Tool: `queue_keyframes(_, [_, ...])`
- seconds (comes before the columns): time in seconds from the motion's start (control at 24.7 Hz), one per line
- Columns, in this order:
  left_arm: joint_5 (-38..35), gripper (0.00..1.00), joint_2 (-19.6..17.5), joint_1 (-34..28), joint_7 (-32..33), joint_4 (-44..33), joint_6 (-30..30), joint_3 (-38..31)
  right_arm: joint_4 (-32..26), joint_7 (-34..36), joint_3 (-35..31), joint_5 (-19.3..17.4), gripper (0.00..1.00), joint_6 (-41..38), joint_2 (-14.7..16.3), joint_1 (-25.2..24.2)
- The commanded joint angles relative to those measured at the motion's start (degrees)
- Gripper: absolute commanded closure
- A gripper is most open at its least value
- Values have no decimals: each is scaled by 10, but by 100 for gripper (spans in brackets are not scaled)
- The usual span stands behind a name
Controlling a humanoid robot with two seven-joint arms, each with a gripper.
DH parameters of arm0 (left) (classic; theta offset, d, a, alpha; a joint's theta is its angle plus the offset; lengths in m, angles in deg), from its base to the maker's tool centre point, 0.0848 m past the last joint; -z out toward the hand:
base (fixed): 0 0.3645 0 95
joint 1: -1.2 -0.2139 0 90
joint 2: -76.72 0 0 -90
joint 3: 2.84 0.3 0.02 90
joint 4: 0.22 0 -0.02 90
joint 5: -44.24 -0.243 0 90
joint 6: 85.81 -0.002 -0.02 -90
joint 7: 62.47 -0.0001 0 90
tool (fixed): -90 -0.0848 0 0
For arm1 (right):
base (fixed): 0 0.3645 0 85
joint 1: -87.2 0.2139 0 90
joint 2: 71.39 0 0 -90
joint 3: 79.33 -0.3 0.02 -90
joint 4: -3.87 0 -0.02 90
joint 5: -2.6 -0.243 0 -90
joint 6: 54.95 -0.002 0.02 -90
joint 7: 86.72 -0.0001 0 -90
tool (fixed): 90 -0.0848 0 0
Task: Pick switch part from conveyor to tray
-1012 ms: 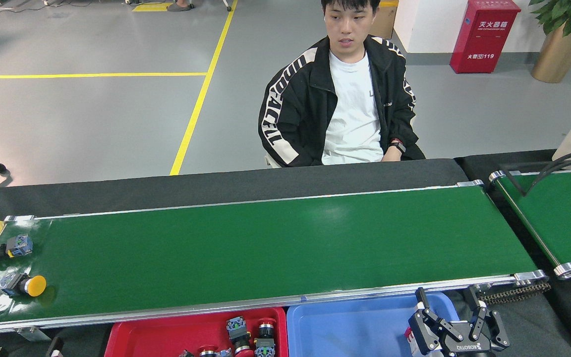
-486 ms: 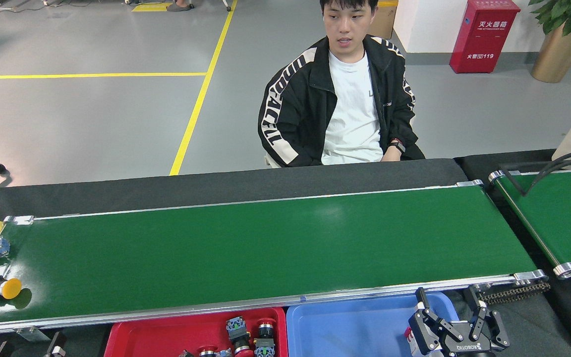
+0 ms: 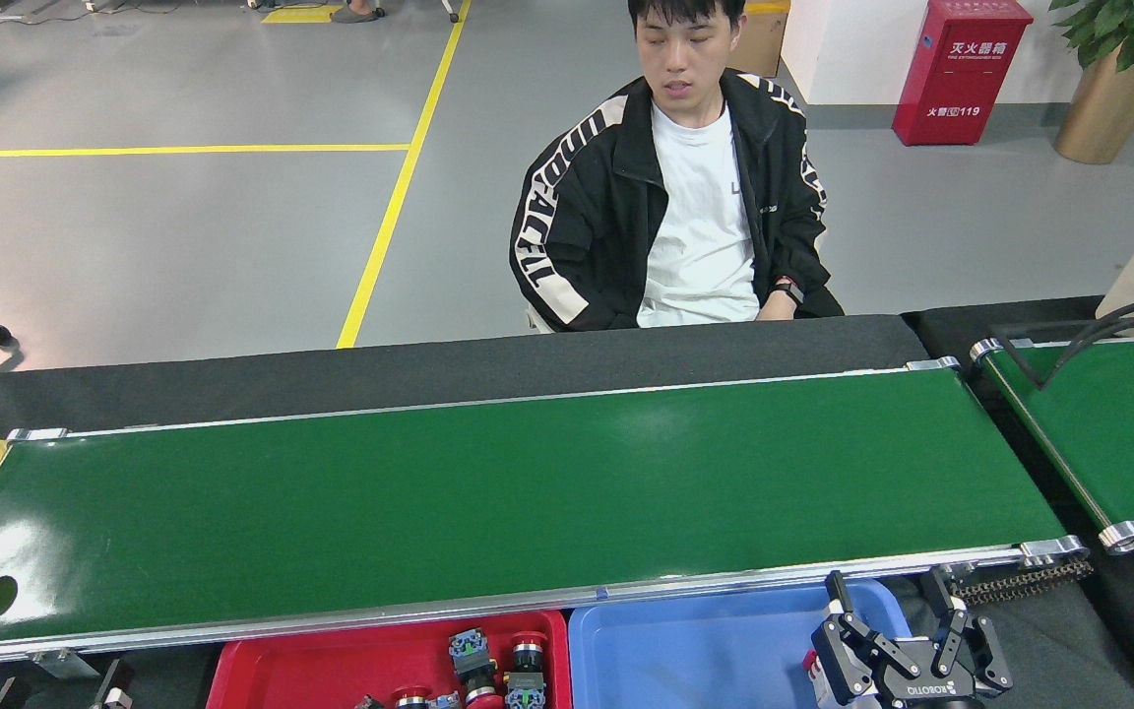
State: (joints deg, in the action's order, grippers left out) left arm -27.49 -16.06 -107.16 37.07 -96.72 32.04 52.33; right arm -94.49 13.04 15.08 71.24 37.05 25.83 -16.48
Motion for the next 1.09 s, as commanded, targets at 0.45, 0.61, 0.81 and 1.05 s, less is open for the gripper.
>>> queue_keyframes(0.45, [3,1,-2,0,-8,-7,2,-1,-20,-4,-1,1,0,-2,5,4])
queue_keyframes(0.61, [3,0,-1,-1,-8,-8,2,-1,-30,1,-3,1,0,-2,10,-3])
queue_keyframes(0.81, [3,0,-1,-2,-8,-9,2,-2,-30,2,-3,1,0,-2,22,-13])
queue_keyframes(1.05, [2,0,4,-2,-8,-14,-1,-2,-30,9,-3,1,0,-2,22,-14])
